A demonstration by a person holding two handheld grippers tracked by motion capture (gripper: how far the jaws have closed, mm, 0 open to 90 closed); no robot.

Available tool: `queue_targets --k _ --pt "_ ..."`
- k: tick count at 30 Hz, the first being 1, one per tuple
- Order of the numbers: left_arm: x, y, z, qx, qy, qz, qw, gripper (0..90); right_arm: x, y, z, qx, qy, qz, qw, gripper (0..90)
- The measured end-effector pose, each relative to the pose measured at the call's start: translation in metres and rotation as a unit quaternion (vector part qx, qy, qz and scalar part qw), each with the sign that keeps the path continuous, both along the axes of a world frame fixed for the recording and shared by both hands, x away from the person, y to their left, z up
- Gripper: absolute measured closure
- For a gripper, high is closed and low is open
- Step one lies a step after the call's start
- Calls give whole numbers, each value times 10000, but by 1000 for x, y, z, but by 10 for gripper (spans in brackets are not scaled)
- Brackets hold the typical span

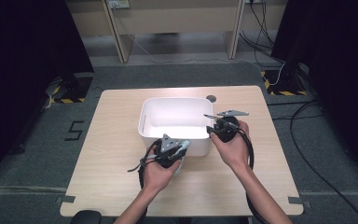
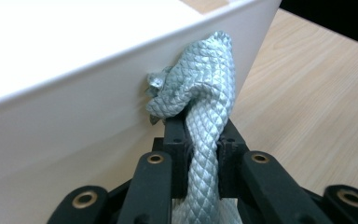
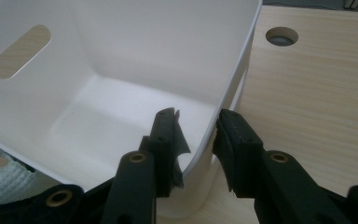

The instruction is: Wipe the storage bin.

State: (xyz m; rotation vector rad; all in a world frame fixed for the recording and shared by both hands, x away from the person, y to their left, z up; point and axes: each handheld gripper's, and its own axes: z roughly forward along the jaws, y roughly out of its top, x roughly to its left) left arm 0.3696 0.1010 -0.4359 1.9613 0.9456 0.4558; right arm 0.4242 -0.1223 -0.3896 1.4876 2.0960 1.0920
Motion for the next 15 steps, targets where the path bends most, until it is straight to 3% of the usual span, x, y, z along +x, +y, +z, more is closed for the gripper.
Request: queue_targets --k 4,15 --pt "-1 0 6 -25 -53 -3 10000 784 0 0 0 -7 -1 3 10000 684" --pt "0 -2 6 -26 -60 -14 10000 784 0 0 0 -6 -1 0 10000 683"
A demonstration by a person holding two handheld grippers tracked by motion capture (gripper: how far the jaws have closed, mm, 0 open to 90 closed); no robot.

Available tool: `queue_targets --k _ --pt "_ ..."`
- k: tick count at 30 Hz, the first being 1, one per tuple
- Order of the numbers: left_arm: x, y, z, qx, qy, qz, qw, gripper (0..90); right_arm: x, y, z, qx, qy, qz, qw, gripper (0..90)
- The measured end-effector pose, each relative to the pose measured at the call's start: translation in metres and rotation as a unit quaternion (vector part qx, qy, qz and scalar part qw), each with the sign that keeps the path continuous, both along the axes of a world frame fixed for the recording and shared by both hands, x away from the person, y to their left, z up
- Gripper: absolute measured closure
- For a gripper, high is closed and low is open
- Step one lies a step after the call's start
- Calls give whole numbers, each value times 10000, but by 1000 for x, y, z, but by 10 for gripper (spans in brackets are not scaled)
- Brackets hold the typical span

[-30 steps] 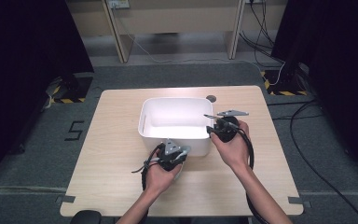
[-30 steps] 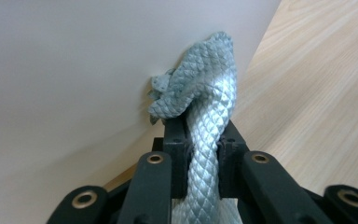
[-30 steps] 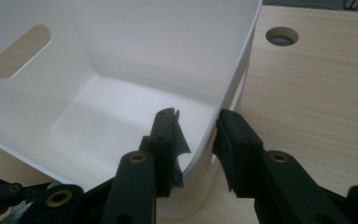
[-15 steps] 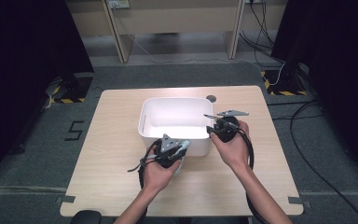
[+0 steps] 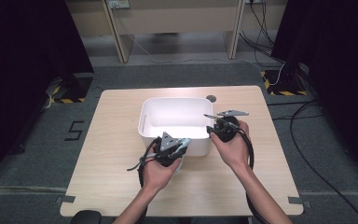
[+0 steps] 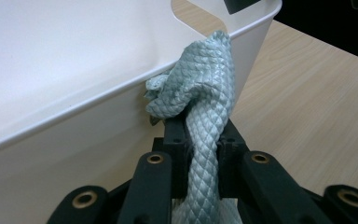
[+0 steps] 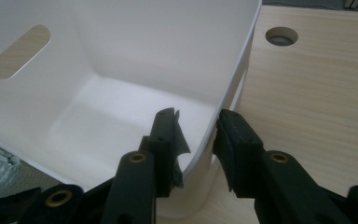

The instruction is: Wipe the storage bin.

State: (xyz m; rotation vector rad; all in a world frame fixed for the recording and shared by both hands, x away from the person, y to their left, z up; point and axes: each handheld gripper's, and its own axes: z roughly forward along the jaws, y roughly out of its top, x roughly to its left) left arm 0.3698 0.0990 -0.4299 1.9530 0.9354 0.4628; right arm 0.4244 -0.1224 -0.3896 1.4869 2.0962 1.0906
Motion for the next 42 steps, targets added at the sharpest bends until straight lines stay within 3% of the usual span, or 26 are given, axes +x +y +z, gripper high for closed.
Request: queue_targets --k 10,22,42 --pt "2 -12 -2 31 27 -91 9999 783 0 0 0 1 -5 -7 10000 683" --pt "2 -11 -5 62 43 -82 9999 783 0 0 0 11 -15 5 10000 681" --pt "5 -12 -37 226 183 -109 9995 783 1 -1 0 24 -13 16 10000 680"
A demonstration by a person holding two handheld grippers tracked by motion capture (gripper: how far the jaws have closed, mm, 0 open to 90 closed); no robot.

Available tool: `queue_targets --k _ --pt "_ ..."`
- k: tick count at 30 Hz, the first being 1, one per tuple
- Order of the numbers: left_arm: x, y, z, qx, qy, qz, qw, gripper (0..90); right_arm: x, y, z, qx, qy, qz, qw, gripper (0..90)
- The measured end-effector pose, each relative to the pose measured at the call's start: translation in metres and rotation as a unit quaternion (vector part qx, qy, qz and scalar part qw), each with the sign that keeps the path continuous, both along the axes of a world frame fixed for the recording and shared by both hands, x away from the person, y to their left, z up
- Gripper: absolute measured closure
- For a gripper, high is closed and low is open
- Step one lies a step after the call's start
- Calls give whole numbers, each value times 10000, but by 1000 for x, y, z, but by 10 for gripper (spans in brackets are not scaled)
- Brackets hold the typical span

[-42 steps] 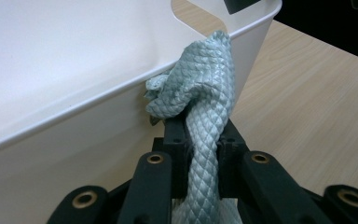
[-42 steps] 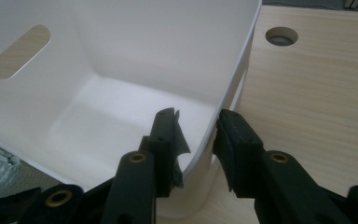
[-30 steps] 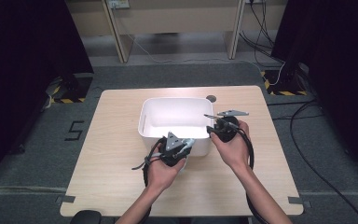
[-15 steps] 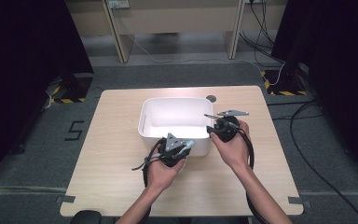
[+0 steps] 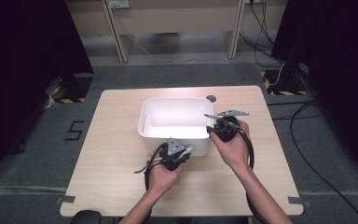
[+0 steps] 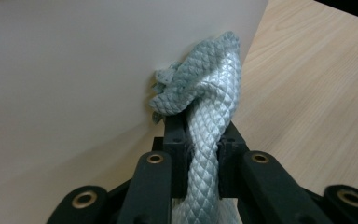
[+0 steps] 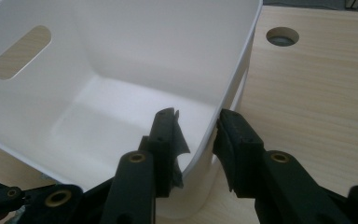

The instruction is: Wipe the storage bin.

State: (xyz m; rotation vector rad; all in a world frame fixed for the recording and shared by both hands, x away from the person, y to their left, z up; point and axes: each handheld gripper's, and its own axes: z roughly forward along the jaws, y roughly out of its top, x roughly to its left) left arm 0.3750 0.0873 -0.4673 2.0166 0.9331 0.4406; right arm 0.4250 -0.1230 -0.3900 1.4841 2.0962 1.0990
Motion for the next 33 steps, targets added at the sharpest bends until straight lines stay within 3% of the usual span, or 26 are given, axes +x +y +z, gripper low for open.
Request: queue_targets --k 14,33 --pt "5 -4 -25 158 185 -17 9997 784 0 0 0 7 2 0 10000 680" --pt "10 -9 -34 351 371 -62 9987 785 0 0 0 8 -2 1 10000 679"
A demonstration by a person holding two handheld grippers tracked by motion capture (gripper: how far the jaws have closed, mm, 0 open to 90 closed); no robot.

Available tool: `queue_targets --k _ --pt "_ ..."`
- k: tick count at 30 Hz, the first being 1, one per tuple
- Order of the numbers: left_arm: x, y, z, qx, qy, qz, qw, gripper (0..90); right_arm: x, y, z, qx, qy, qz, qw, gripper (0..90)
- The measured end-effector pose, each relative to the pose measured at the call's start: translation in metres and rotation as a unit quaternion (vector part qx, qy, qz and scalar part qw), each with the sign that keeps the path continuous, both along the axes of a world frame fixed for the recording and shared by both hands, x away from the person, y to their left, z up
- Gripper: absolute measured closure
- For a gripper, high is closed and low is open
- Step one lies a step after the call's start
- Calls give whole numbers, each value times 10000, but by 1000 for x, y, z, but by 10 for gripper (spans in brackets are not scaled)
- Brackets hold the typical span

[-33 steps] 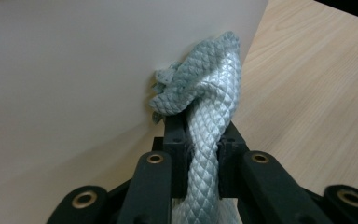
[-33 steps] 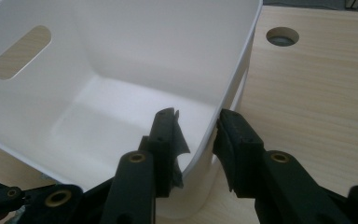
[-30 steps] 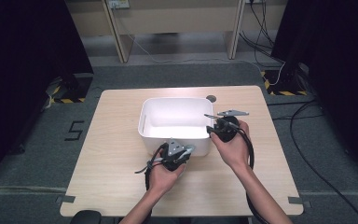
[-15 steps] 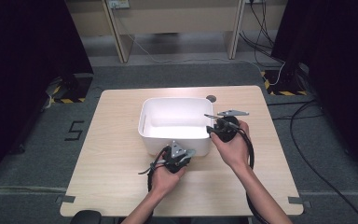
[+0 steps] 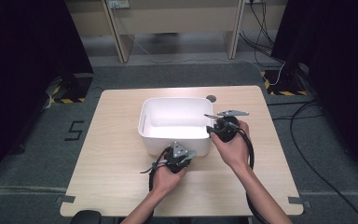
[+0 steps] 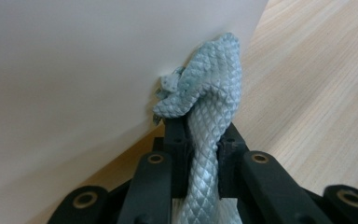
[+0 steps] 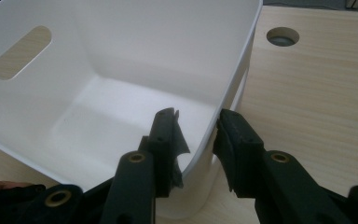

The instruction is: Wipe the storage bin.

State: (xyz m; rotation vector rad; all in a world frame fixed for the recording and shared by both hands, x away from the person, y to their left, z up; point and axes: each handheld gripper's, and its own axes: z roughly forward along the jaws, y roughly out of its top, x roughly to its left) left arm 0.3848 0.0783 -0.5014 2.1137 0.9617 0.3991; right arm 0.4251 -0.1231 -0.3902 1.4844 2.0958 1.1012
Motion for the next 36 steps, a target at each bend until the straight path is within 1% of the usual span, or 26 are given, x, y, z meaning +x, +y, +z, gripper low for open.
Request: queue_targets --k 2,8,9,11,15,20,28,32,36 --pt "0 -2 0 25 13 -31 10000 785 0 0 0 2 5 -4 10000 679" --pt "2 -12 0 12 2 -115 9999 785 0 0 0 4 9 -4 10000 679" --pt "2 -15 0 0 32 -117 9999 785 0 0 0 4 9 -4 10000 678" --pt "2 -16 0 28 29 -132 9999 785 0 0 0 10 9 1 10000 678" --pt "1 -16 0 -24 27 -108 9999 785 0 0 0 7 8 4 10000 677" --pt "1 -16 0 2 -22 -137 9999 786 0 0 0 7 9 3 10000 677" --pt "1 -16 1 -59 -30 -111 9999 786 0 0 0 3 7 6 10000 677" --pt "0 -15 3 -78 -32 -97 9999 787 0 0 0 4 8 5 10000 677" --pt "-1 -15 7 -133 -76 -111 9998 787 0 0 0 4 7 4 10000 677"
